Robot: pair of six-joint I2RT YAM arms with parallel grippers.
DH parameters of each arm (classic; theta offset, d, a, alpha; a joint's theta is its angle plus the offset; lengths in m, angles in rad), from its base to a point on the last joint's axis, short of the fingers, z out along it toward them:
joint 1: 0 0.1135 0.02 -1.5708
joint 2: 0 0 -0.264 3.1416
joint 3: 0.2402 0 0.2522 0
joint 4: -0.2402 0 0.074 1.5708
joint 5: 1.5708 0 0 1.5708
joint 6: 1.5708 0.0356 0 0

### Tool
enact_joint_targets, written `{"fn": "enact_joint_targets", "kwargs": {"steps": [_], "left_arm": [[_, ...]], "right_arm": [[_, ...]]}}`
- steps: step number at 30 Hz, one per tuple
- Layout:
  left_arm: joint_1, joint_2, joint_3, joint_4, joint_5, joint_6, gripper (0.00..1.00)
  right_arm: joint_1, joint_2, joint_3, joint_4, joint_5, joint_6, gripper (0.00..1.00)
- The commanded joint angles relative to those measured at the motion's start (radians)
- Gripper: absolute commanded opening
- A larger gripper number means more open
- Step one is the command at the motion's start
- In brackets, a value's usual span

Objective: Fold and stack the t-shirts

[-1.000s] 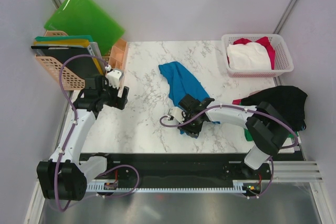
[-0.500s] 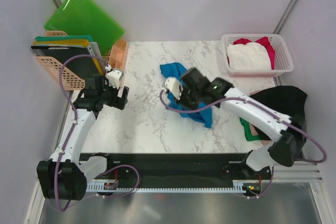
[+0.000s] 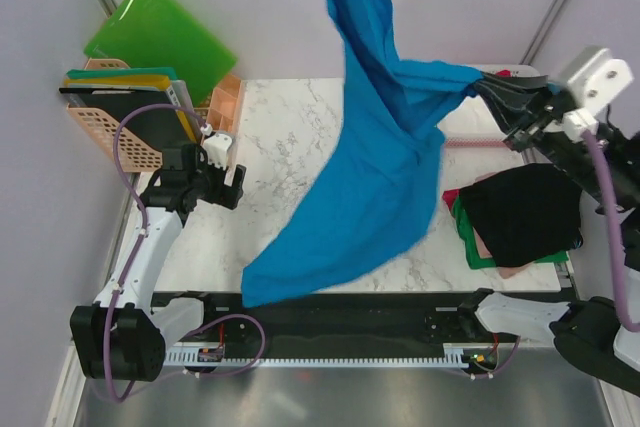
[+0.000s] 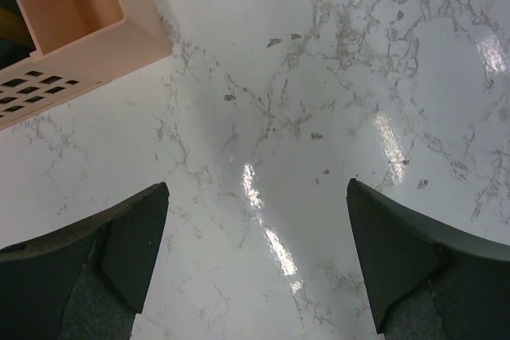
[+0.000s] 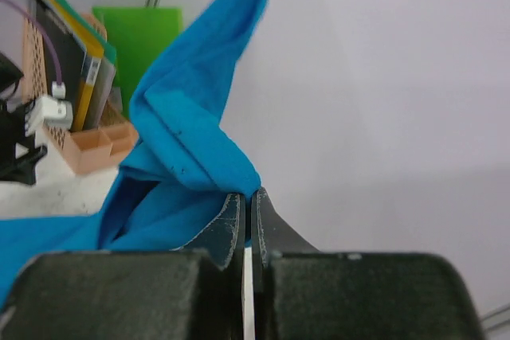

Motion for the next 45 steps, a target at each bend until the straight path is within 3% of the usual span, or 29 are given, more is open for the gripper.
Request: {"fn": "enact_joint_targets", "kwargs": {"steps": [1, 12, 24, 29, 34, 41, 45], "left_arm": [[-0.004, 0.004, 0.008, 0.009, 0.006, 0.000, 1.00], [-0.005, -0.028, -0.001, 0.009, 0.009, 0.000, 1.00], [-0.004, -0.027, 0.000, 0.010, 0.014, 0.000, 1.00], [-0.004, -0.024, 0.000, 0.009, 0.017, -0.003, 1.00], [-0.004, -0.040, -0.003, 0.002, 0.011, -0.002, 1.00], [-0.004, -0.021, 0.003, 0.002, 0.018, 0.000, 1.00], [-0.005, -0.016, 0.009, 0.004, 0.023, -0.004, 1.00]], "right_arm": [[-0.006, 0.059, -0.106, -0.055, 0.053, -0.023, 0.00], [-0.011, 0.052, -0.325, 0.021, 0.007, -0.014, 0.00], [-0.017, 0.042, -0.379, 0.046, 0.000, -0.016, 0.00], [-0.019, 0.053, -0.416, 0.152, 0.022, -0.029, 0.00], [-0.019, 0.035, -0.365, 0.227, 0.020, -0.008, 0.00], [-0.017, 0.052, -0.034, 0.176, 0.108, -0.042, 0.00], [-0.031, 0.018, -0.034, 0.169, 0.108, -0.039, 0.00]]}}
